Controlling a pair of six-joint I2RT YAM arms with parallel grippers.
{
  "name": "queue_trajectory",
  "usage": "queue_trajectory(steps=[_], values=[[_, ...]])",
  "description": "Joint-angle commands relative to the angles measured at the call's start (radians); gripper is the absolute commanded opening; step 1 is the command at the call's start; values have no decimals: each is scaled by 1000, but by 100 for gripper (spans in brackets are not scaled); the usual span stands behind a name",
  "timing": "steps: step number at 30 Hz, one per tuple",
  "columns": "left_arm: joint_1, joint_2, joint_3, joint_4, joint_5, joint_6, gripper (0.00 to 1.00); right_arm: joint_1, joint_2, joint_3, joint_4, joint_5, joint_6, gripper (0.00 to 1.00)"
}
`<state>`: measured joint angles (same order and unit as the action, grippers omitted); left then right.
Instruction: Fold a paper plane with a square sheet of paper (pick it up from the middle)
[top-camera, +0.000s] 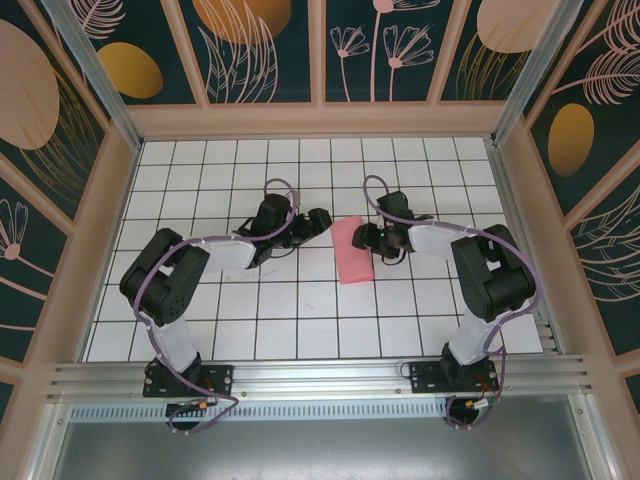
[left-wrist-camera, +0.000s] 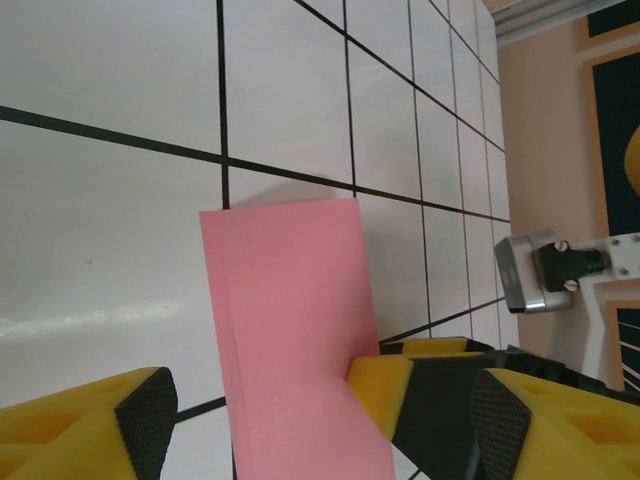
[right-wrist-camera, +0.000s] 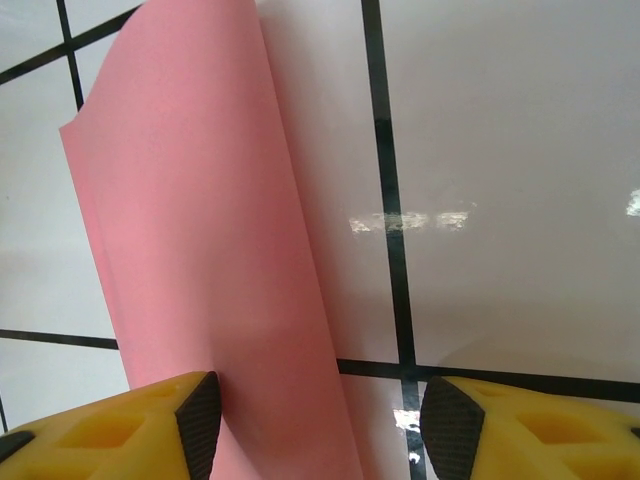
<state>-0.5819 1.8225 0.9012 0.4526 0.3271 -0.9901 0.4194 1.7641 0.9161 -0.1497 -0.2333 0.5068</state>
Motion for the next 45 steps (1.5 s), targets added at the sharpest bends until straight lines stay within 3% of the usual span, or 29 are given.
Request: queue_trajectory(steps=[1, 7, 15, 45], values=[[-5, 28, 49, -46, -40, 2, 78, 27, 154, -42, 2, 50, -65, 63], [-6, 39, 66, -73, -88, 34, 75, 57, 214, -31, -7, 109, -48, 65], [-7, 47, 47, -27, -65, 20, 69, 64, 277, -15, -11, 146, 18, 65], [-19, 142, 127, -49, 36, 2, 45, 68, 347, 5, -10, 127, -94, 67]])
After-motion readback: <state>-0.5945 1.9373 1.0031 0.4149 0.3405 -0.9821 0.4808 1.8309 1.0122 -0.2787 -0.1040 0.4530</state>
